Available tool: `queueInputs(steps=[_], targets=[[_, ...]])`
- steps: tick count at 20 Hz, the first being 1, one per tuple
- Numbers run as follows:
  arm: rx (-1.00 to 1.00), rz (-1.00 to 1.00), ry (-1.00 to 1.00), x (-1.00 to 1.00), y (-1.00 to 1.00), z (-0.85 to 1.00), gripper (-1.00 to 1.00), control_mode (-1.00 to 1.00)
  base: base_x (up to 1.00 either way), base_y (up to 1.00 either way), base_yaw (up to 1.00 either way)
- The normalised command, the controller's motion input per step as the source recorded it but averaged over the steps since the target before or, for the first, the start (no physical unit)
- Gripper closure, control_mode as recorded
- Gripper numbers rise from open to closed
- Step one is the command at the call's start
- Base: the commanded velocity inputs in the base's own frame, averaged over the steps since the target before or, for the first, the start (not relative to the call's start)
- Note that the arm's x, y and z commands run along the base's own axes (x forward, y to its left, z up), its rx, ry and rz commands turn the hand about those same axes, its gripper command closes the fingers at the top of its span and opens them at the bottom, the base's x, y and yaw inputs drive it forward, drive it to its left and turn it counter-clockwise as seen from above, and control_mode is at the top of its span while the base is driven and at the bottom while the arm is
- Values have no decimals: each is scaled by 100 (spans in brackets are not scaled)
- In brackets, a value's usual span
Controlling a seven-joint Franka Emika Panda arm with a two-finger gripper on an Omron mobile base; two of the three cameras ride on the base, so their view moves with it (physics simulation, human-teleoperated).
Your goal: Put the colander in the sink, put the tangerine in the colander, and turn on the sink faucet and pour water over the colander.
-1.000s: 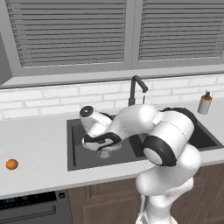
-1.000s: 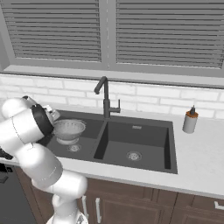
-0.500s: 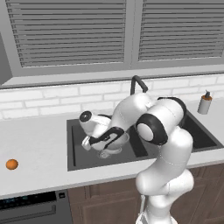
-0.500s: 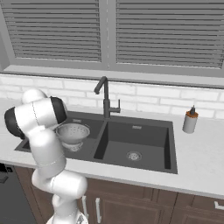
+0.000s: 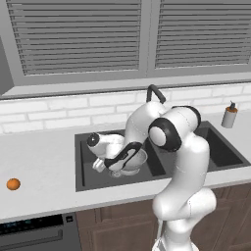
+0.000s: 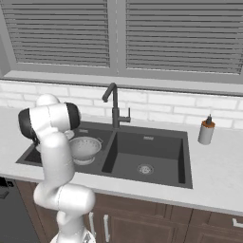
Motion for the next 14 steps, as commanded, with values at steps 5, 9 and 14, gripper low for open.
queueInputs(steps=[5,9,14], targets=[[-7,-8,-2,31,-13,-22,100,-100,0,0,0],[-2,-5,0,39,-1,-8,100,-100,0,0,0],[0,-4,0,28,-3,-10,100,-100,0,0,0]])
